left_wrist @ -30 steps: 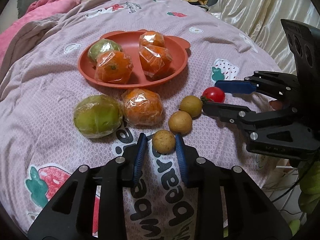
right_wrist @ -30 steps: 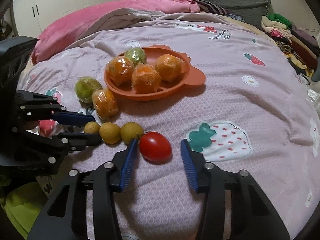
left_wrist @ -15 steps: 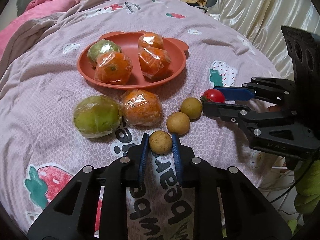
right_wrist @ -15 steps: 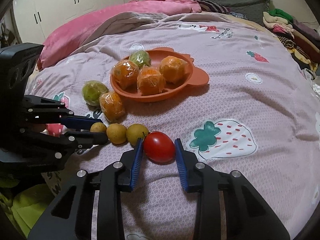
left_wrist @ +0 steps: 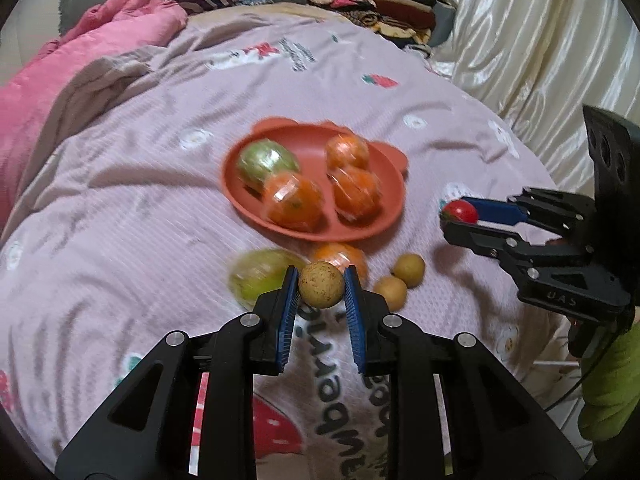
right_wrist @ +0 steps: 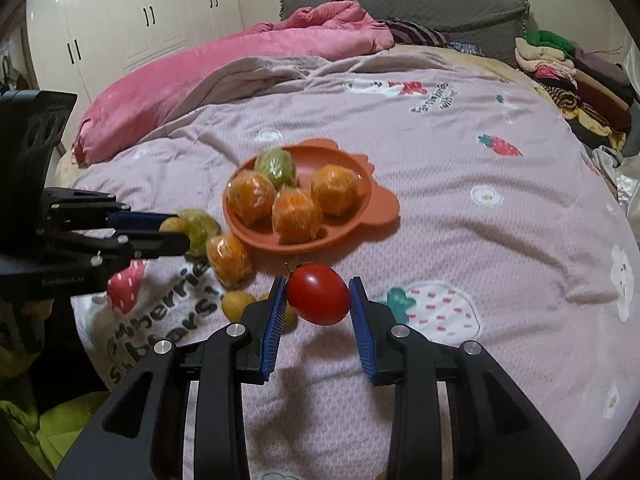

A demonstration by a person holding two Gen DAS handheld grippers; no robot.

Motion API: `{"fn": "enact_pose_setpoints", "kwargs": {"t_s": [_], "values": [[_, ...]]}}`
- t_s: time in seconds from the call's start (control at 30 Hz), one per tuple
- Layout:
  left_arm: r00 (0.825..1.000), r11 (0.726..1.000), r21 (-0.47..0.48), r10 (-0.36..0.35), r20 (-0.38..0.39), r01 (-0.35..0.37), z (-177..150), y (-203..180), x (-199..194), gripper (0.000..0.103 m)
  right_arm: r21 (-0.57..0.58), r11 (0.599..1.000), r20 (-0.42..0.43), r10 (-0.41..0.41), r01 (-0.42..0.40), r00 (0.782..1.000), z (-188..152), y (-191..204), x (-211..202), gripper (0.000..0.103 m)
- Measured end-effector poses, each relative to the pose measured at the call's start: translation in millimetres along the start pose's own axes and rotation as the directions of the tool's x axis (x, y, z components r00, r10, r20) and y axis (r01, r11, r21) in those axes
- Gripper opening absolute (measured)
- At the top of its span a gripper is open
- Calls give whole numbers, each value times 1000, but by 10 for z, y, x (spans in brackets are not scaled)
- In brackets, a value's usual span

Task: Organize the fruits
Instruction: 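Lift the yellow fruit and tomato and carry both over the orange plate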

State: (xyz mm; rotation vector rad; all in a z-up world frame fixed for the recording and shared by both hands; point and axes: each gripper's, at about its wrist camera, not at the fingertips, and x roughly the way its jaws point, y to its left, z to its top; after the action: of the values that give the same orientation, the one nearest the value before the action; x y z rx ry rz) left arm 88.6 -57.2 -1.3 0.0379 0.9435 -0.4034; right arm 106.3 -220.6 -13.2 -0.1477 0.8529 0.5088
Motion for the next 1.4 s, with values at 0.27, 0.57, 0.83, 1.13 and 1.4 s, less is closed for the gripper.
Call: {"fn": "enact_pose_setpoints", "kwargs": {"t_s": [0.27, 0.57, 0.83, 1.13, 1.4], "values": [[999, 999, -29, 30, 18, -29, 190, 218, -18, 16, -8, 1000, 21, 4, -4, 1000, 179, 5, 56, 30], [999, 998, -48, 36, 11, -35, 337, 380, 116, 16, -11, 1000, 35, 13, -12, 999, 313, -24, 146, 31], [1000, 997, -69, 17, 9, -16, 460, 480, 254, 16, -6, 1000, 32, 9, -9, 999, 398, -81, 246, 30], [1000, 999, -50, -3, 10, 3, 596, 476, 397, 16, 1, 1000, 15, -8, 8, 1000, 485, -138, 367, 30], [1000, 999, -46, -5, 16, 6, 652, 494, 486, 16, -3, 1000, 10, -10, 10, 1000, 542, -122, 417, 31]]}}
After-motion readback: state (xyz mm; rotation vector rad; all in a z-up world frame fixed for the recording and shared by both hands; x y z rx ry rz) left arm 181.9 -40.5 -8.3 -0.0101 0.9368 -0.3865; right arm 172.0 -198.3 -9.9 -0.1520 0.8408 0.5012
